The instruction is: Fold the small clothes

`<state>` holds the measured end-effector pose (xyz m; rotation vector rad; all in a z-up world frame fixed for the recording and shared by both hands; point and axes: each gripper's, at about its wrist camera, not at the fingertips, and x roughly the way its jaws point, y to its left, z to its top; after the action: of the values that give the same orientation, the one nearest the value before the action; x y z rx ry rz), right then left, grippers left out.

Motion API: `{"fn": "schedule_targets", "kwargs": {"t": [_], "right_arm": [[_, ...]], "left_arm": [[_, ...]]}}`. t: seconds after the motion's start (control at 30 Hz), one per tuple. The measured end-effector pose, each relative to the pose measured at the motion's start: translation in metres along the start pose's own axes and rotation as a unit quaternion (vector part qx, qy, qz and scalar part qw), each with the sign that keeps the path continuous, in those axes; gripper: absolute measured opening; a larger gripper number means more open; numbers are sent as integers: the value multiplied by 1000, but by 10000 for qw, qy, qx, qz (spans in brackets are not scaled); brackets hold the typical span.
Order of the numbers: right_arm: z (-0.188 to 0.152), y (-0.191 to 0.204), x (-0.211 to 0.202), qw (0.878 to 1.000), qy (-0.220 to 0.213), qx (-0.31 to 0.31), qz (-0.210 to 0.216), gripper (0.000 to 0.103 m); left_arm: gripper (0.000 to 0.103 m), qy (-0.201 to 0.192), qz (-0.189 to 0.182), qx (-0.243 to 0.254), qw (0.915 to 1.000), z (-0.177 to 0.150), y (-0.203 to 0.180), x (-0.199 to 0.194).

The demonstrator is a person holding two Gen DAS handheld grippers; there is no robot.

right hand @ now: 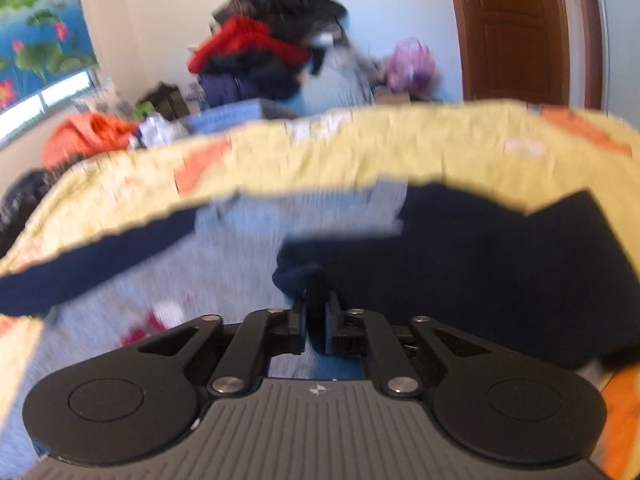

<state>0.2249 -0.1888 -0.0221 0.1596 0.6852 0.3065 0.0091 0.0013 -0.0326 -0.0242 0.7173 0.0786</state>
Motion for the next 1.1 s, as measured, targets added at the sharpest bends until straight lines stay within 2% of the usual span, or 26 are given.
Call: {"fn": "schedule_targets", "kwargs": {"t": [0.03, 0.07, 0.1, 0.17, 0.3, 0.33, 0.4, 0.47, 0.5, 0.57, 0.63, 0.67, 0.7, 0.77, 0.87, 0.93, 0.97, 1.03, 1.1], "right_arm": [[-7, -2, -5, 9997, -101, 176, 139, 40], [-13, -7, -18, 9983, -230, 408, 352, 65], [-19, -12, -34, 9957, -374, 685, 502, 85], [-31, -17, -64, 9909, -727, 902, 690, 94], [-51, -33, -88, 9914, -646, 952, 620, 93], [-56, -38, -90, 9913, -605, 1003, 608, 93], [-67, -47, -89, 9910, -555, 1093, 539, 94], [-77, -53, -86, 9897, -647, 1142, 570, 93], [-77, -54, -88, 9887, -701, 1173, 619, 97], [-78, -57, -86, 9871, -698, 1302, 613, 98], [-79, -58, -85, 9862, -716, 1333, 665, 99], [-80, -59, -85, 9858, -731, 1350, 682, 99], [-80, -60, -86, 9852, -744, 1370, 706, 99], [-82, -62, -88, 9834, -772, 1453, 769, 99], [-83, -65, -89, 9815, -796, 1537, 825, 99], [-83, -64, -89, 9818, -797, 1520, 819, 99], [-83, -64, -89, 9817, -799, 1518, 823, 100], [-83, -66, -89, 9809, -808, 1549, 854, 100], [-83, -67, -90, 9802, -817, 1572, 883, 101]], "left_arm": [[103, -5, -8, -10, 10000, -1, 1, 0], [103, -5, -8, -13, 10000, 0, 1, 0], [103, -7, 1, -16, 10000, -1, 1, 0], [103, -2, 33, -4, 10000, -1, 0, 0], [103, 159, 148, -78, 9997, 5, -3, 1], [103, 262, 60, -204, 9994, 12, -1, 0], [103, 167, -559, -716, 9957, 33, 8, -3], [103, -99, -1136, -1085, 9875, 63, 13, -2], [103, -135, -1420, -1193, 9826, 80, 14, 4], [103, 16, -2192, -1532, 9636, 111, 15, 29], [103, 325, -2976, -1909, 9348, 136, 13, 63], [103, 402, -3217, -2058, 9233, 146, 10, 80], [103, 506, -3352, -2139, 9162, 153, 5, 96], [103, 847, -3385, -2320, 9080, 162, -7, 128], [94, 1136, -3305, -2404, 9056, 166, -23, 158], [92, 1322, -3330, -2337, 9039, 167, -34, 171], [87, 1376, -3309, -2304, 9047, 165, -38, 175], [71, 1301, -3233, -2139, 9126, 166, -44, 177], [30, 1333, -3044, -2013, 9214, 166, -49, 180]]}}
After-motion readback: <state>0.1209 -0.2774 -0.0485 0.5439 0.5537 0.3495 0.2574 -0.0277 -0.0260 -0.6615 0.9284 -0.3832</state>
